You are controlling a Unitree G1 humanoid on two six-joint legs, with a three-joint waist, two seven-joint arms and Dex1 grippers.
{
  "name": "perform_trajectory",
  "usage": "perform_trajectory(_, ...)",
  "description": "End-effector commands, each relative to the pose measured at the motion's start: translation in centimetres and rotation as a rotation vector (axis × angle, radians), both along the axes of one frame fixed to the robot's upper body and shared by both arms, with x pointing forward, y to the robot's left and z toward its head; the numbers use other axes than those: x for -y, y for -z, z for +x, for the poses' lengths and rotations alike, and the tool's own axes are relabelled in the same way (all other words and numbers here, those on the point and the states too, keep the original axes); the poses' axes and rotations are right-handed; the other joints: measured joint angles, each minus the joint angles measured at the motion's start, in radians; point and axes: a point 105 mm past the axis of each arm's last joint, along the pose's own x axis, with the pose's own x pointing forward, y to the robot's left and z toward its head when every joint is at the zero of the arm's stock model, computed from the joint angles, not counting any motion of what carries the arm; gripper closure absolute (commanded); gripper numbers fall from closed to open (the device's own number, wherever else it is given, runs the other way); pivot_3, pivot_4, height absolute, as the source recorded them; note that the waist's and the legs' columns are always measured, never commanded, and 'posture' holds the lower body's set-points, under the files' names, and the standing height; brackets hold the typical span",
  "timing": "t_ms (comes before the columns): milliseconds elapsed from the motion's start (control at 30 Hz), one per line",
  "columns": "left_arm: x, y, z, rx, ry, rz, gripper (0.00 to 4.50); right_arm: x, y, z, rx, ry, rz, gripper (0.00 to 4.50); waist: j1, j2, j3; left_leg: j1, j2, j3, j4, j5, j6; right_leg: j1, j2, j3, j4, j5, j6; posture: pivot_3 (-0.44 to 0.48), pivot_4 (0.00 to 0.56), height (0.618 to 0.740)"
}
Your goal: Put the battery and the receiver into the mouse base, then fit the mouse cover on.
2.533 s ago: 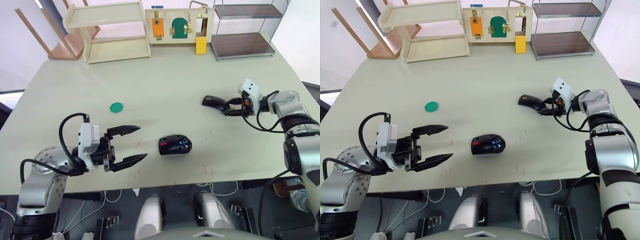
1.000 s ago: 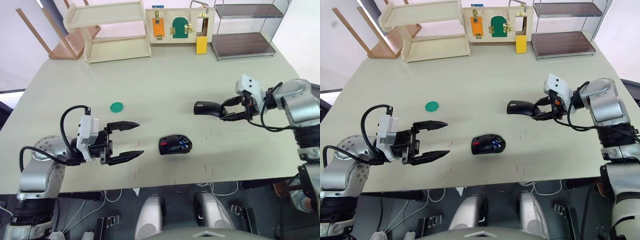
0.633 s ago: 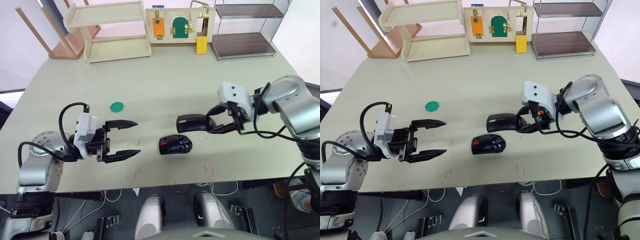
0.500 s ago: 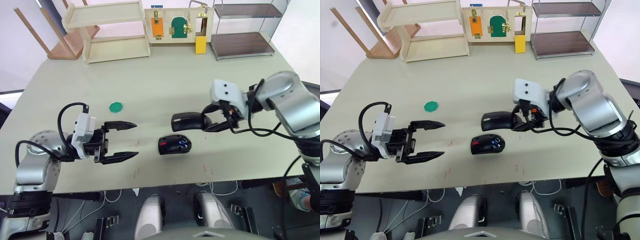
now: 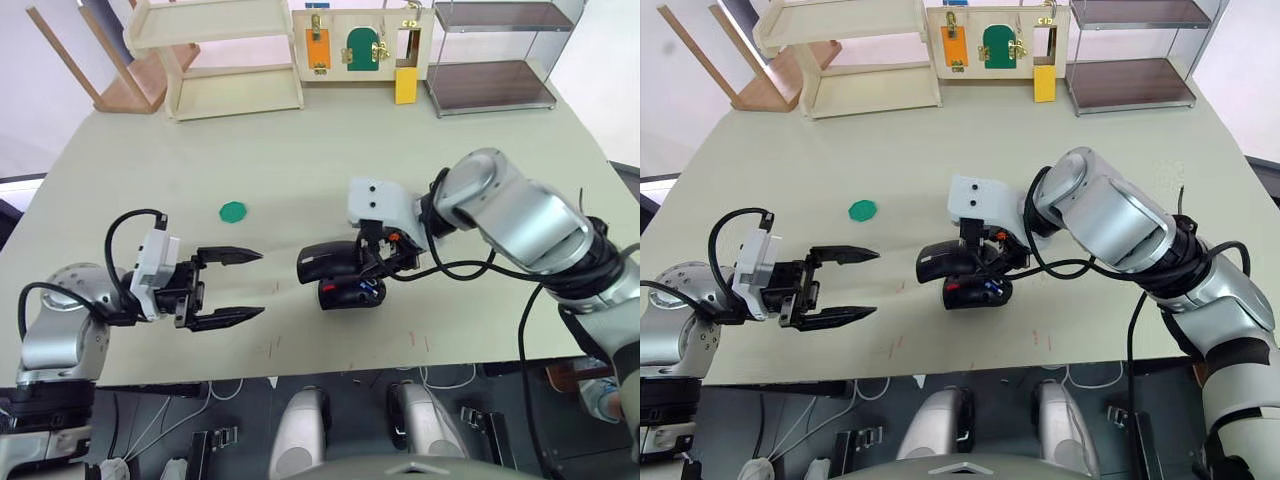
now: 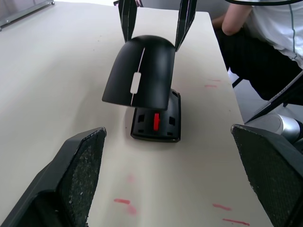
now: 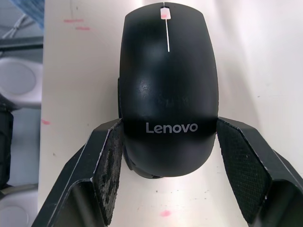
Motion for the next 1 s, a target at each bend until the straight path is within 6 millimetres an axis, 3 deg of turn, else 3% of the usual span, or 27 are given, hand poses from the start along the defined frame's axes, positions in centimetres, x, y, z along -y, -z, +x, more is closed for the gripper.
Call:
perform_trajectory(33,-0.3,-0.4,-0.6,0.033,0.023,0.026,0.00,-0.7,0.1,-0.9,0.014,-0.061,-0.022,1.49,-0.001,0.000,0.000,0.000,0.000,0.000,0.000,0.000,0.000,0.000,0.000,0.000,0.000,0.000,0.000,0.000,0.150,0.740)
perform_trajectory(567,-0.2,0.2,-1.3,0.031,0.017,0.021,0.00,-0.8,2.7,0.4,0.052,-0.067,-0.128,1.49,-0.003,0.000,0.000,0.000,0.000,-0.001,0.000,0.000,0.000,0.000,0.000,-0.001,0.001,0.000,0.000,0.000,0.150,0.740)
perform_trajectory(1000,-0.2,0.4,-1.2,0.034,0.020,0.028,0.00,-0.3,3.6,0.9,0.051,-0.042,-0.171,1.49,-0.003,0.000,0.000,0.000,0.000,-0.001,0.000,0.000,0.000,0.000,0.000,-0.001,0.001,0.000,0.000,0.000,0.150,0.740)
